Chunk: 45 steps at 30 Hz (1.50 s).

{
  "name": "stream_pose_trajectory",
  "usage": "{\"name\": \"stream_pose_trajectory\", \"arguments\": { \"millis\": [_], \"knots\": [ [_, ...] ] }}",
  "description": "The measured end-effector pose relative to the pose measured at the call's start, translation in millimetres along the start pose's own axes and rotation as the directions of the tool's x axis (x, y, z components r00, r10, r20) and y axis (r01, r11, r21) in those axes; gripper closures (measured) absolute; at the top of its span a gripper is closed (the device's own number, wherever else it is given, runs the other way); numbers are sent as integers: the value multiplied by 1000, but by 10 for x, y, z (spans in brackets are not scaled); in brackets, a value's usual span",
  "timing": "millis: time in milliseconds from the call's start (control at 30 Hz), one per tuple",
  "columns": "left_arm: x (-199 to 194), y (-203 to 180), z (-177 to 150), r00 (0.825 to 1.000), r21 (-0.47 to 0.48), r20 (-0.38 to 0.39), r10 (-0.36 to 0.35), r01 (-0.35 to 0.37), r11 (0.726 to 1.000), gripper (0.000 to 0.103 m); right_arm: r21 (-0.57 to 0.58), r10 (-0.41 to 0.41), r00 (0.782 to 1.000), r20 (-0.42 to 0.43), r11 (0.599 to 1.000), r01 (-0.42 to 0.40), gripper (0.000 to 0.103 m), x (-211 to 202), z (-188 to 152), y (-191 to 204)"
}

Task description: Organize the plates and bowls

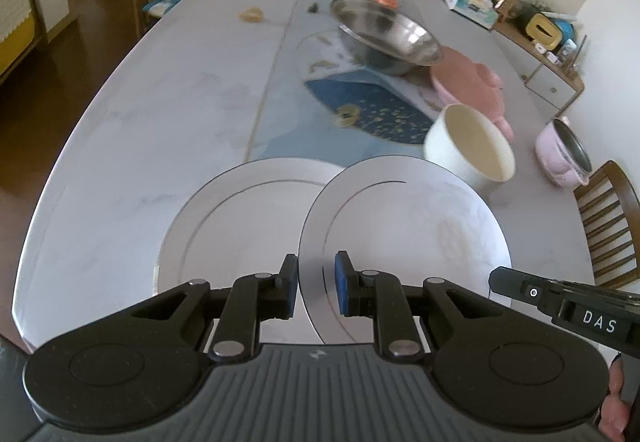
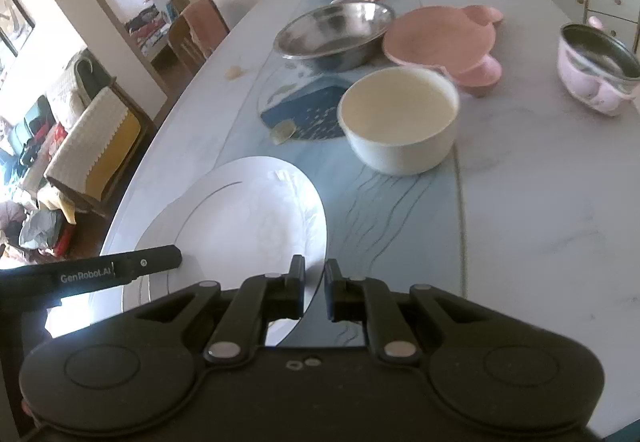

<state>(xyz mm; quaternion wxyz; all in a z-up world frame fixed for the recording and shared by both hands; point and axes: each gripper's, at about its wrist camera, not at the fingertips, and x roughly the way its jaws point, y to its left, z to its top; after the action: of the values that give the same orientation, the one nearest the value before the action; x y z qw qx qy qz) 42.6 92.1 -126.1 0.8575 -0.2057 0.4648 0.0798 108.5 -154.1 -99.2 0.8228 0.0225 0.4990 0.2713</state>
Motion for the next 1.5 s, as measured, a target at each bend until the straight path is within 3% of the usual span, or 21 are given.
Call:
{"name": "stream_pose_trajectory", "arguments": {
  "millis": [600, 1500],
  "knots": [
    [255, 435, -101, 997, -58, -83, -9, 4, 998, 85, -12, -19, 996, -83, 1000, 18, 92, 271, -148, 236],
    [263, 360, -110, 994, 55, -108, 32, -26, 998, 85, -2, -57, 995, -86, 998, 57, 93, 360, -124, 258]
  ]
}}
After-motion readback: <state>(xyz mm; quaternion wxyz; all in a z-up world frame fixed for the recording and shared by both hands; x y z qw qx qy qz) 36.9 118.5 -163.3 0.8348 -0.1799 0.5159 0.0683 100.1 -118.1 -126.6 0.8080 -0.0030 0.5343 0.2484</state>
